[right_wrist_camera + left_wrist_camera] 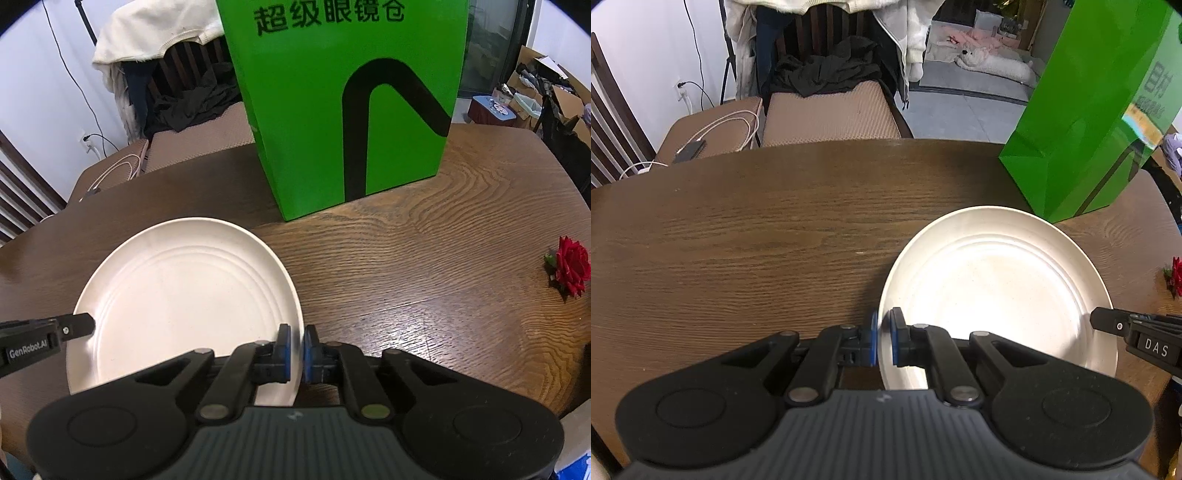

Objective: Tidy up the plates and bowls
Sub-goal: 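Lift the held cream plate off the table with both grippers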

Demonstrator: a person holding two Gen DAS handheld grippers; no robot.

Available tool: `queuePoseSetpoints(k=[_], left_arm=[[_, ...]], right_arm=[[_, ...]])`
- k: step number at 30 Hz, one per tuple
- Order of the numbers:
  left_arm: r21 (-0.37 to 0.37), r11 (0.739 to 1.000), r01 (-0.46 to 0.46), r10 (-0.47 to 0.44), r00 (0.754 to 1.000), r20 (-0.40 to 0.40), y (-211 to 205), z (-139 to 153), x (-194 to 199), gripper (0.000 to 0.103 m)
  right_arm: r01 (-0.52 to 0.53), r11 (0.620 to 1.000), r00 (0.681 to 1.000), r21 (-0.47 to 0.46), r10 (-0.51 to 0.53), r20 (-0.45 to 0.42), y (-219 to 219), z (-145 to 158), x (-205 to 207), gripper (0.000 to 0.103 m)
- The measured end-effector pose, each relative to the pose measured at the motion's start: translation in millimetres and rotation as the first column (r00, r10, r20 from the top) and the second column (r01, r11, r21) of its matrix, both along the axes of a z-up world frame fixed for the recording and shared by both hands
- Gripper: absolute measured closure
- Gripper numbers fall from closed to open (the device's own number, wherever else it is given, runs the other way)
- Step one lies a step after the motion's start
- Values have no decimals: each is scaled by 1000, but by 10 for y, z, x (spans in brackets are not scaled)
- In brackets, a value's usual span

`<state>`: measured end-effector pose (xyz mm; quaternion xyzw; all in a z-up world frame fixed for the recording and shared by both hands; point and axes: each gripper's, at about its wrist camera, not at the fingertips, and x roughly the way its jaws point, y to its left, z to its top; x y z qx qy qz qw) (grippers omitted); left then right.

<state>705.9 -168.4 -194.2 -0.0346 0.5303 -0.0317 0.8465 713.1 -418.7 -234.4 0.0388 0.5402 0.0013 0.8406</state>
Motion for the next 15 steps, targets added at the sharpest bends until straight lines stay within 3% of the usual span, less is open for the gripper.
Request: queuePoseSetpoints(k=[15], left_arm=[[-5, 1000, 7, -6, 998, 61, 87, 467, -338, 95]], right_arm=[[-10, 1000, 997, 5, 10, 72, 92, 456, -330, 96]])
